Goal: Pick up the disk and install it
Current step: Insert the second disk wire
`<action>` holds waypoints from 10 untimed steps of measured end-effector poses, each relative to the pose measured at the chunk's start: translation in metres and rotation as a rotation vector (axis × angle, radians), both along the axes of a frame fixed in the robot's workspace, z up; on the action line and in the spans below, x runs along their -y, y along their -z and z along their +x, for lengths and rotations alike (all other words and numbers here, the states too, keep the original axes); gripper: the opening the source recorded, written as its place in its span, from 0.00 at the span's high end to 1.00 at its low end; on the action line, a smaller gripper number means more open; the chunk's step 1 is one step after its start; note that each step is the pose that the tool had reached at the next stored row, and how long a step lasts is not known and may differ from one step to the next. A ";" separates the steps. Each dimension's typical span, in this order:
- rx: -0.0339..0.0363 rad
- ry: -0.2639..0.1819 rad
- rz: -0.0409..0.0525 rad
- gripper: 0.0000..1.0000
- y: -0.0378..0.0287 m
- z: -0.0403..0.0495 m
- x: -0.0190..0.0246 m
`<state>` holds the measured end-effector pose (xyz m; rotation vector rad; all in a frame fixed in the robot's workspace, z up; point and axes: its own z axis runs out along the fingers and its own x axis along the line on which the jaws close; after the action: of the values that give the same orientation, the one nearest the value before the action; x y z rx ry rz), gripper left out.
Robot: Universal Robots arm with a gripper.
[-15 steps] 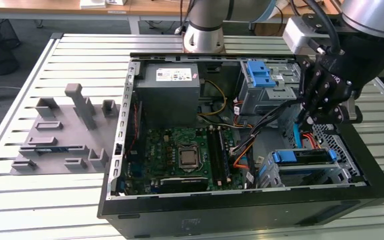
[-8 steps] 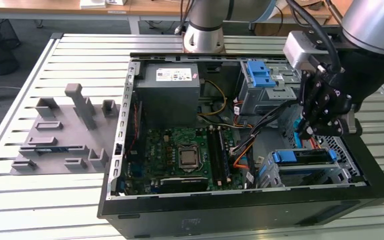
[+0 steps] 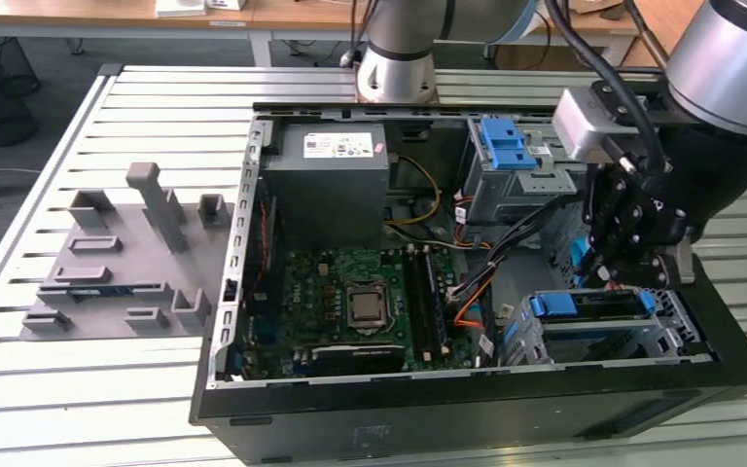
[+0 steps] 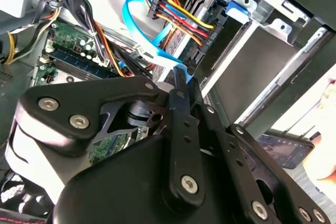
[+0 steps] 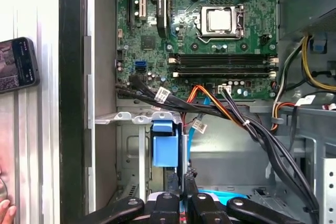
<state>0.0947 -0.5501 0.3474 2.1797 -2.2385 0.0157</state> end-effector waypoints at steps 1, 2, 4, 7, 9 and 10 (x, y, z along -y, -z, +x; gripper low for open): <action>0.0000 0.000 -0.0001 0.84 0.0019 0.0000 0.0004; 0.0000 0.000 0.0000 0.84 0.0036 0.0001 0.0006; 0.0000 0.000 0.0000 0.84 0.0057 0.0007 0.0009; 0.0000 0.001 -0.0003 0.84 0.0064 0.0010 0.0010; 0.0000 0.001 -0.0001 0.84 0.0067 0.0014 0.0011; -0.0001 0.001 0.0001 0.84 0.0069 0.0019 0.0013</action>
<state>0.0966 -0.5515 0.3405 2.1787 -2.2394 0.0154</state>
